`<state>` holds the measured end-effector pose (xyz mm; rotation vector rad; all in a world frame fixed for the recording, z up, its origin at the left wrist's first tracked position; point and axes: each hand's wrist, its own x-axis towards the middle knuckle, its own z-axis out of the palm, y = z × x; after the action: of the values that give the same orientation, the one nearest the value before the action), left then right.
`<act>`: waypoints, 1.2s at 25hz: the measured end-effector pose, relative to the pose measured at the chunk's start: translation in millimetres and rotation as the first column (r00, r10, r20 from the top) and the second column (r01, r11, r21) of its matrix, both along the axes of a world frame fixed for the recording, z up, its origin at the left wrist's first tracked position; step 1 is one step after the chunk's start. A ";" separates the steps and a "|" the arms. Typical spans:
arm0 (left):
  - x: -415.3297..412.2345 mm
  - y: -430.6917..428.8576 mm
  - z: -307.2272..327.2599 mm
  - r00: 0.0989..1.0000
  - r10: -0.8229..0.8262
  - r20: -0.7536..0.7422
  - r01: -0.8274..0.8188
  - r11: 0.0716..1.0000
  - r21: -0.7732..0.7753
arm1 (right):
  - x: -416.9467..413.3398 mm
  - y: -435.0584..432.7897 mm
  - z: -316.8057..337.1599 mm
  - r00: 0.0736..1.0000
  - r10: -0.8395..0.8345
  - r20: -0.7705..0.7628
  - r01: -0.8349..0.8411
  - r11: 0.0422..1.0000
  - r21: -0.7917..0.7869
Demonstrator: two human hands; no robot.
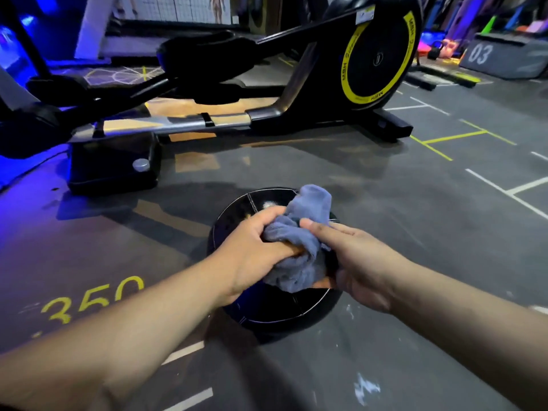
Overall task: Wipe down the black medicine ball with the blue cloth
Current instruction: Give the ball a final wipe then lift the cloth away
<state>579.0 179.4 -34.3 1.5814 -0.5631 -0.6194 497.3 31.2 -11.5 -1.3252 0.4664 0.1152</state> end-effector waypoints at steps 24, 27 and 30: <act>-90.4 -14.1 70.2 0.997 -0.078 0.021 0.079 0.997 -0.020 | -122.0 -28.7 48.9 0.995 -0.080 0.067 0.084 0.995 -0.057; -103.1 -13.7 71.8 0.988 -0.151 0.021 0.152 0.987 -0.054 | -139.1 -32.6 62.1 0.995 -0.011 0.097 0.015 0.999 -0.043; -115.5 -18.2 73.1 0.992 -0.109 0.064 0.111 0.994 -0.024 | -153.8 -25.7 77.9 0.984 0.046 0.174 -0.005 0.974 -0.228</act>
<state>463.4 161.2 38.8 1.5559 -0.7064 -0.6442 343.5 5.5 66.4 -1.5512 0.3164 -0.0366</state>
